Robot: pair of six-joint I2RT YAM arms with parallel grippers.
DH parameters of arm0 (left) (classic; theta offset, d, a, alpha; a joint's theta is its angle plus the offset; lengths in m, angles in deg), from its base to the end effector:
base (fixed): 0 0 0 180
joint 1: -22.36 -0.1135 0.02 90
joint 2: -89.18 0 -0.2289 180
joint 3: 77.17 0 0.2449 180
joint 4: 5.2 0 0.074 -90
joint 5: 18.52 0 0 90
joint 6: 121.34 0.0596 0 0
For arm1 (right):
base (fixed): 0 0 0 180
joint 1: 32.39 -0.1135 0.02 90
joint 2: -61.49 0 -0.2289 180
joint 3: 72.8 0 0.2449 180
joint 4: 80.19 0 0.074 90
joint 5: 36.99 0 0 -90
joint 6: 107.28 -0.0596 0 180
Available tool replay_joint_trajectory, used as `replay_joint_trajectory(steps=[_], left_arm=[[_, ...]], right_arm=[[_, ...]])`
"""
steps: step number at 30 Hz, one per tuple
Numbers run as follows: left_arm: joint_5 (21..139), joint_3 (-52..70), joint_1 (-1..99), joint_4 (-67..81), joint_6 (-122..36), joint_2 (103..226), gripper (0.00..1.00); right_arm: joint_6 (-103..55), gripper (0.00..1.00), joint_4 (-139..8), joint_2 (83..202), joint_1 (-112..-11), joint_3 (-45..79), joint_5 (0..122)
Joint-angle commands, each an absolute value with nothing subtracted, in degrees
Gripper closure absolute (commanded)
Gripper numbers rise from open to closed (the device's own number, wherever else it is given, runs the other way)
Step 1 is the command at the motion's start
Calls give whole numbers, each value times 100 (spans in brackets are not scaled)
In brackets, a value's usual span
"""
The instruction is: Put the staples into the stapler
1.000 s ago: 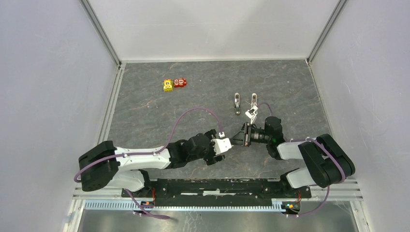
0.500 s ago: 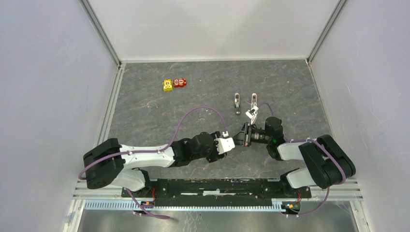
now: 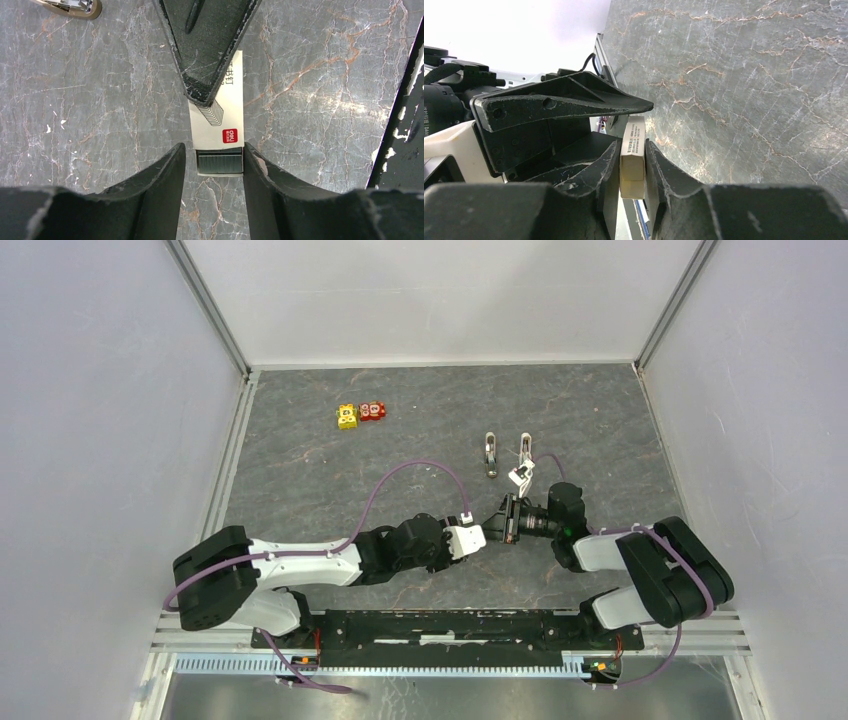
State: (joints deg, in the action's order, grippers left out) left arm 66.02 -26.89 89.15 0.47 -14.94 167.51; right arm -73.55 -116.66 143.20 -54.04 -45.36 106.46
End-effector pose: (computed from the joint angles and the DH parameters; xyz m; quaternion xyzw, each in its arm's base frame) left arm 0.1237 -0.2742 0.1485 0.5679 0.6736 -0.1625 0.4442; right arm 0.2001 0.1309 0.1077 -0.0382 0.7678 0.6134 0.1807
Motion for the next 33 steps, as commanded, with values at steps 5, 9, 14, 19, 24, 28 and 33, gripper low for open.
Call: replay_joint_trajectory(steps=[5,9,14,19,24,28,33], left_arm=[[6559,-2498,8930,50,-1269,16767,53],[6585,-2498,8928,96,-1273,16752,58],[6546,-2528,8926,107,-1294,16736,61],[6533,-2564,8928,107,-1313,16733,64],[6474,-2589,8929,107,-1323,16729,65],[6410,-2632,8925,107,-1317,16693,66],[6445,-2643,8932,72,-1357,16666,66]], right_arm=[[-7387,70,-12067,14405,-5418,-4599,10548],[-7419,70,-12093,14385,-5403,-4613,10515],[-7587,70,-12343,14402,-5266,-4725,10493],[-7767,68,-12626,14428,-5140,-4843,10547],[-7736,68,-12607,14396,-4987,-4886,10613],[-7592,67,-12455,14350,-4894,-4903,10651],[-7185,41,-11906,14182,-4914,-4746,10672]])
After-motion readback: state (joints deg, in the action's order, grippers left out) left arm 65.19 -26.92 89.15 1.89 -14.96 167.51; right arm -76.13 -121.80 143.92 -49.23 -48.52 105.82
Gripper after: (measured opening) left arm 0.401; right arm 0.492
